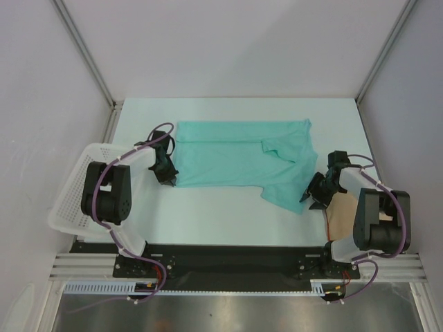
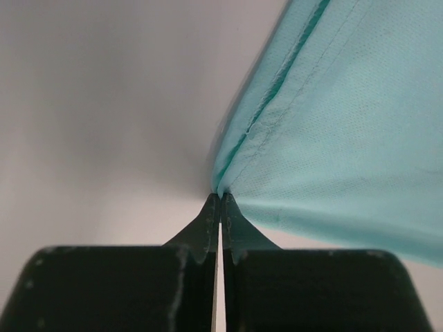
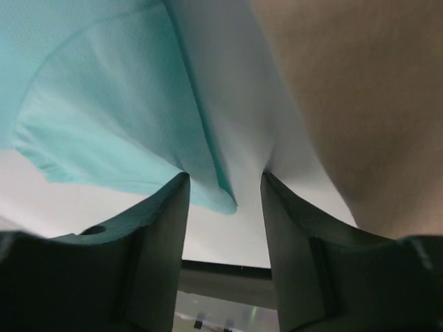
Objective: Fold and stack the t-shirts
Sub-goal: Fold the tshirt
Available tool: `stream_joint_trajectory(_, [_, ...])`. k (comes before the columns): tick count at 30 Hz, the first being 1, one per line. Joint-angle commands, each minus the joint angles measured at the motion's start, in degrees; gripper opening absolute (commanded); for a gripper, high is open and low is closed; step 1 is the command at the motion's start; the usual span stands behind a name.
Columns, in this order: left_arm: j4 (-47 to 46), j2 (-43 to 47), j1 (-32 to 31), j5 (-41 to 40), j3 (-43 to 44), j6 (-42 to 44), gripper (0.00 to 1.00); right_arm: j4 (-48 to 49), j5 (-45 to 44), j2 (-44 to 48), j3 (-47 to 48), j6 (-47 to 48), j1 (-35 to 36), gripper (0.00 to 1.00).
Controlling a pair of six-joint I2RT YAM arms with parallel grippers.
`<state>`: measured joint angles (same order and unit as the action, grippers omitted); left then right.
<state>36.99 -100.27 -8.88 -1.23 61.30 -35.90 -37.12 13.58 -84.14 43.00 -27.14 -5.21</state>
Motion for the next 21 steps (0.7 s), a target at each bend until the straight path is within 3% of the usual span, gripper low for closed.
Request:
stream_joint_trajectory(1, [-1.0, -0.9, 0.6, 0.6, 1.7, 1.8, 0.00, 4.2, -1.6, -2.4, 1.6, 1.6, 0.3, 0.50])
stream_joint_trajectory(14, [-1.6, 0.9, 0.6, 0.8, -0.2, 2.2, 0.00, 8.6, 0.1, -6.4, 4.8, 3.5, -0.5, 0.48])
stream_joint_trajectory(17, [-0.9, 1.0, 0.6, 0.8, 0.1, 1.6, 0.00, 8.2, 0.0, -8.0, 6.0, 3.7, -0.8, 0.33])
stream_joint_trajectory(19, [-0.5, 1.3, 0.6, 0.8, 0.1, 0.9, 0.00, 6.6, 0.9, -8.4, 6.6, 3.8, -0.9, 0.00])
stream_joint_trajectory(21, [-0.4, 2.3, 0.6, 0.8, -0.5, 0.1, 0.00, 4.9, 1.7, -6.9, 6.3, 3.5, -0.9, 0.00])
